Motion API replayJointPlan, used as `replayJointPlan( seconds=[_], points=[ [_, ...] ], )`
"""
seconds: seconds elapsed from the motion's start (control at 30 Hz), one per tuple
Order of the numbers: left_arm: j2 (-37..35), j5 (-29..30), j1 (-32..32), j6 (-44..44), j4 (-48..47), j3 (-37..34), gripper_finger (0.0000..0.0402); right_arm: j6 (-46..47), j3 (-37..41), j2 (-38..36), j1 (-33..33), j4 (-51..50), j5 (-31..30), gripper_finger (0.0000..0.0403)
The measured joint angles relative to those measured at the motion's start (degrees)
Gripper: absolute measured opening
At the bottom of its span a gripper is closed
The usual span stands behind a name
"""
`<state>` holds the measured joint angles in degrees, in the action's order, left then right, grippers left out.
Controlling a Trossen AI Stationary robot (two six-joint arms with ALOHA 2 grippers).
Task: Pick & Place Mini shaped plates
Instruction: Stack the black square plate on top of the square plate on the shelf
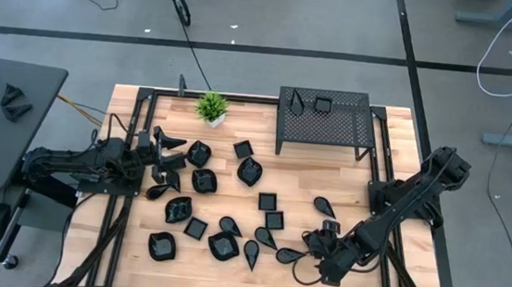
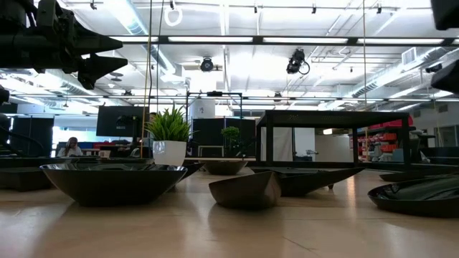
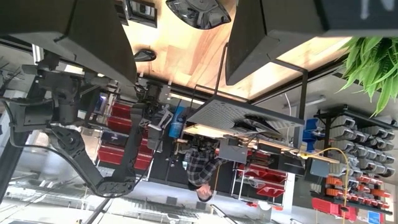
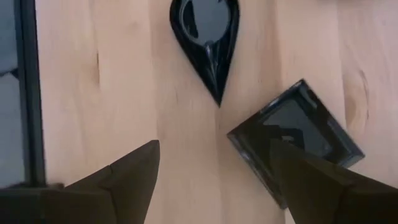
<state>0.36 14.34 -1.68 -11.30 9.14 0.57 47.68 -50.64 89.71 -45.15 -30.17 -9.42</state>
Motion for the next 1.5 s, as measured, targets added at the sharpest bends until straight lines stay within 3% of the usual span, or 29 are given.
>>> replayJointPlan(
  seconds=[0.17,0.3,0.53,0.77,0.93,1.1,1.27,1.5],
  points=[
    [0.00,-0.01,0.00,-0.01,0.01,0.01,0.0252,-5.76,3.08,0.02,-0.08,2.55,-0.25,0.0300],
    [0.00,0.00,-0.01,-0.01,0.01,0.01,0.0252,-9.28,5.39,0.02,-0.08,3.97,-0.65,0.0275],
    [0.00,-0.01,0.01,0.01,0.01,0.01,0.0252,-15.43,8.07,0.02,-0.08,5.55,-0.78,0.0191],
    [0.00,-0.01,0.00,0.00,-0.01,0.01,0.0252,-22.90,9.97,0.02,-0.08,7.08,-5.14,0.0104],
    [0.00,0.01,-0.01,0.01,0.01,0.01,0.0252,-28.92,10.63,0.02,-0.06,8.46,-5.46,0.0057],
    [0.00,-0.01,0.00,0.01,0.00,0.01,0.0252,-29.79,10.65,0.02,-0.08,8.77,-9.55,0.0020],
    [0.00,-0.01,-0.01,-0.02,0.01,0.01,0.0252,-29.79,9.21,0.00,-0.06,8.72,-11.96,0.0004],
    [0.00,-0.01,-0.01,0.01,0.01,0.00,0.0252,-32.31,2.68,-0.10,0.45,7.47,-14.85,0.0020]
  ],
)
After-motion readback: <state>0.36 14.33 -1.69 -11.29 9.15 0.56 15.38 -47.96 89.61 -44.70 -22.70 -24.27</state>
